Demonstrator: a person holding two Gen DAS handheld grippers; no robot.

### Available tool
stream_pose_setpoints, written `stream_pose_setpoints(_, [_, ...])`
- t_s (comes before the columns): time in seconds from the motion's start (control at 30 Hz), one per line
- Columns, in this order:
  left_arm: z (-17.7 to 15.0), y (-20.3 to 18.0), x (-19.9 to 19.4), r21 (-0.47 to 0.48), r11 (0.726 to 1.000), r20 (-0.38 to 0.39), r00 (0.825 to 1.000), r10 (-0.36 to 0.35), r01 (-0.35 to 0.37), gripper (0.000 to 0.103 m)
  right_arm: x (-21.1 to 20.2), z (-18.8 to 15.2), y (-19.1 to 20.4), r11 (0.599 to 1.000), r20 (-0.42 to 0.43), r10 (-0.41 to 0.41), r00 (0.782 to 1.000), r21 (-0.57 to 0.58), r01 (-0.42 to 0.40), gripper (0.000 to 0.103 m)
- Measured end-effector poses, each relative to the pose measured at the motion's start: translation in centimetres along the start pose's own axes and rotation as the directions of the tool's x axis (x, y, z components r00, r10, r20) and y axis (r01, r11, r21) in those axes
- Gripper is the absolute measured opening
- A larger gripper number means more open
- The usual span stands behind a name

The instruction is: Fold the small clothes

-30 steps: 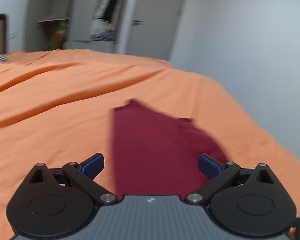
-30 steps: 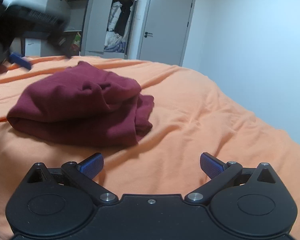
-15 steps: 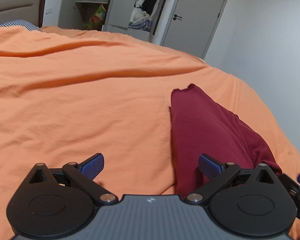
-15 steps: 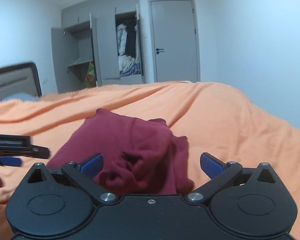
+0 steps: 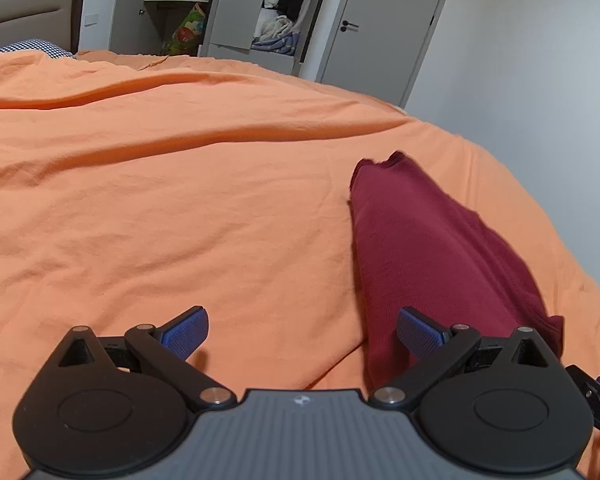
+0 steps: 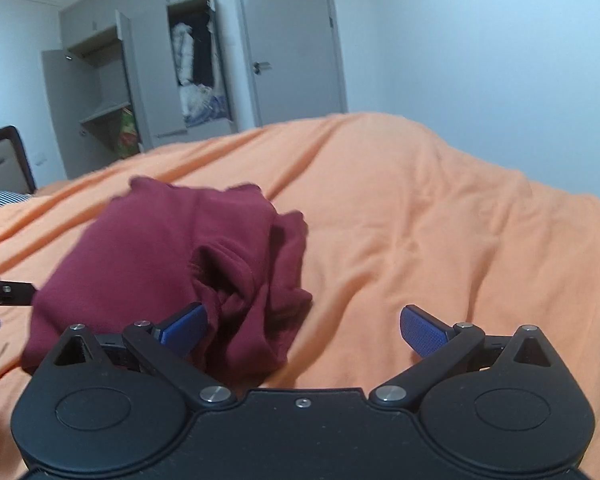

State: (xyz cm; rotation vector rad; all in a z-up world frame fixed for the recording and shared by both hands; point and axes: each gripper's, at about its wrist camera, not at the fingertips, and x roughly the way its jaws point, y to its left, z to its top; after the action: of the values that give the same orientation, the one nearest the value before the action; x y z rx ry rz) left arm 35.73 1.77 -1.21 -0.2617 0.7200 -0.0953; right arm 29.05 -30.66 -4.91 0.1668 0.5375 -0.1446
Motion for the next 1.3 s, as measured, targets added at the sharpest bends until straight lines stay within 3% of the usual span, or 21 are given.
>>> stream_pose_setpoints(0.17, [0.3, 0.1, -0.5, -0.03, 0.998, 0.02, 0.998, -0.051, 0.052, 0.102, -0.1, 2.0, -0.1, 0.996, 0.035, 0.085, 0.996, 0.024, -0.086, 0.102])
stream_pose_setpoints(0.47, [-0.1, -0.9, -0.3, 0.006, 1.0, 0.007, 1.0, -0.02, 0.02, 0.102, 5.8, 5.9, -0.3, 0.97, -0.003, 0.219, 0.976, 0.114, -0.217, 0.1])
stream_pose_setpoints(0.63, [0.1, -1.0, -0.3, 0.005, 1.0, 0.008, 1.0, -0.017, 0.017, 0.103, 8.8, 6.4, 0.3, 0.968, -0.065, 0.224, 0.972, 0.132, -0.214, 0.052])
stream_pose_setpoints(0.77, [0.4, -1.4, 0.0, 0.005, 0.999, 0.011, 0.999, -0.035, 0.035, 0.103, 9.5, 6.0, 0.6, 0.961, -0.081, 0.249, 0.965, 0.143, -0.236, 0.032])
stream_pose_setpoints(0.83, [0.6, -1.8, 0.3, 0.01, 0.999, 0.009, 0.999, -0.044, 0.044, 0.103, 9.2, 6.0, 0.8, 0.964, -0.058, 0.244, 0.968, 0.123, -0.236, 0.011])
stream_pose_setpoints(1.1, [2.3, -4.0, -0.1, 0.057, 0.994, 0.058, 0.994, -0.097, 0.094, 0.102, 7.1, 8.0, 0.9, 0.982, 0.086, 0.184, 0.979, 0.015, -0.186, 0.006])
stream_pose_setpoints(1.2, [2.6, -4.5, 0.1, 0.059, 0.993, 0.061, 0.993, -0.104, 0.1, 0.102, 7.3, 8.2, -0.1, 0.989, 0.092, 0.142, 0.986, 0.029, -0.145, 0.006])
stream_pose_setpoints(1.3, [2.1, -4.6, 1.2, 0.068, 0.995, 0.015, 0.997, -0.077, 0.076, 0.102, 8.3, 7.5, -1.6, 0.992, 0.058, 0.099, 0.993, 0.075, -0.103, 0.006])
